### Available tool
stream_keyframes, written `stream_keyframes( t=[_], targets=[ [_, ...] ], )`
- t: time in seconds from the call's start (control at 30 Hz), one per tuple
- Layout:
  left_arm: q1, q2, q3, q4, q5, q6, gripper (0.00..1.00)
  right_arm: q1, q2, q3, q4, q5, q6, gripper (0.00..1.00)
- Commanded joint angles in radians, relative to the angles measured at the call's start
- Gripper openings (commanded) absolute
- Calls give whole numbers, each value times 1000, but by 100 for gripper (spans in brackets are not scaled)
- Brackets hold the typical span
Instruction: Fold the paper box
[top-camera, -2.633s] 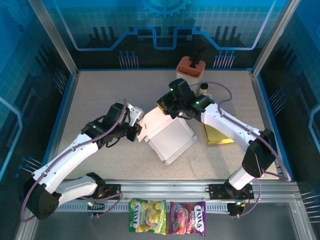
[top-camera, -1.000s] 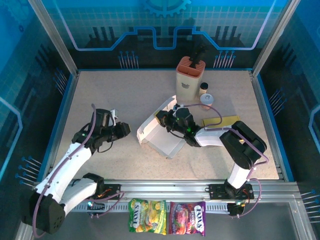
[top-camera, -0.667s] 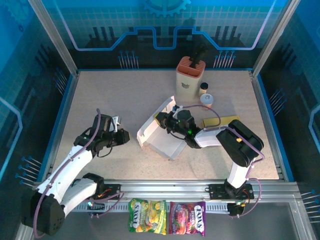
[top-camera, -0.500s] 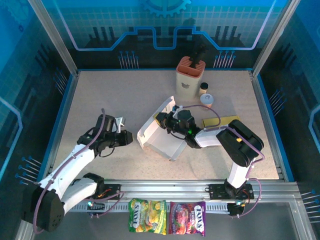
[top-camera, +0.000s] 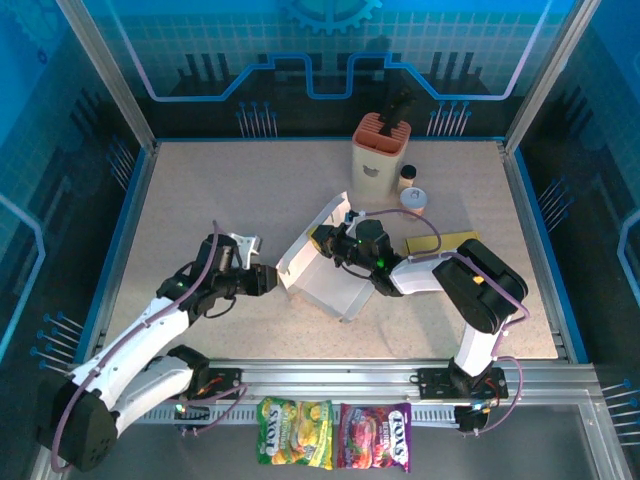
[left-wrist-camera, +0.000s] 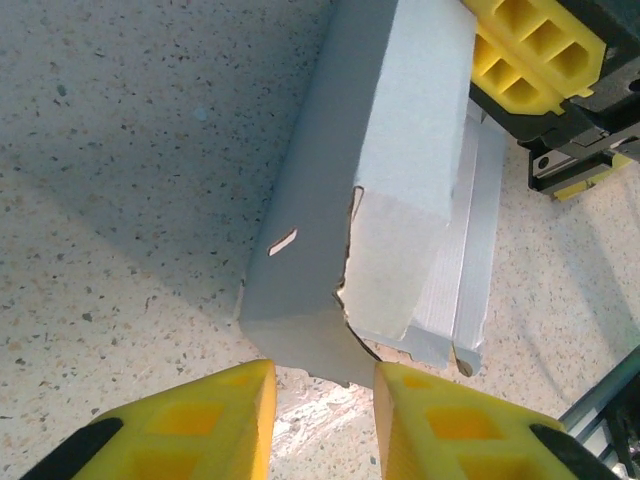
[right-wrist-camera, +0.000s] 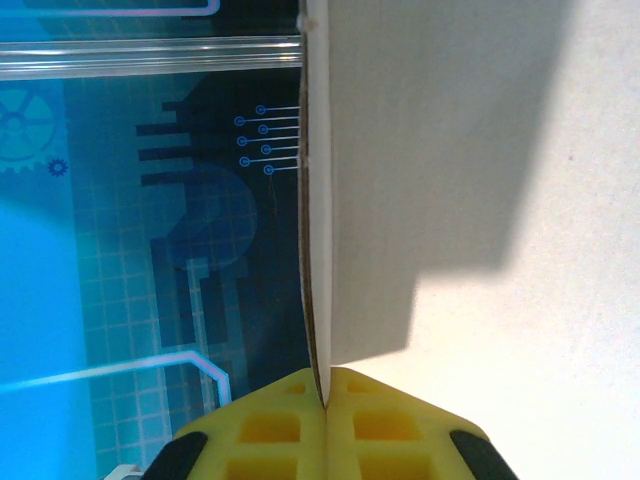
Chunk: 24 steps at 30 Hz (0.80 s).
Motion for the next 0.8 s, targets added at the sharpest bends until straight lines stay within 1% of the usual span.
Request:
stream_keyframes(
  t=[0.0,0.4,0.57,0.77],
  targets=[
    [-17,16,-21,31,-6,-10,32,1,26,1,13,-11,-10,0],
    [-55,110,18,95,-49,13,31,9,20,2,18,-14,2,0],
    [-78,144,25,105,-88,64,32,9,18,2,21,-15,6,0],
    [-85,192,18,156,-103,134,36,8,23,1,24,-17,13,0]
  ],
)
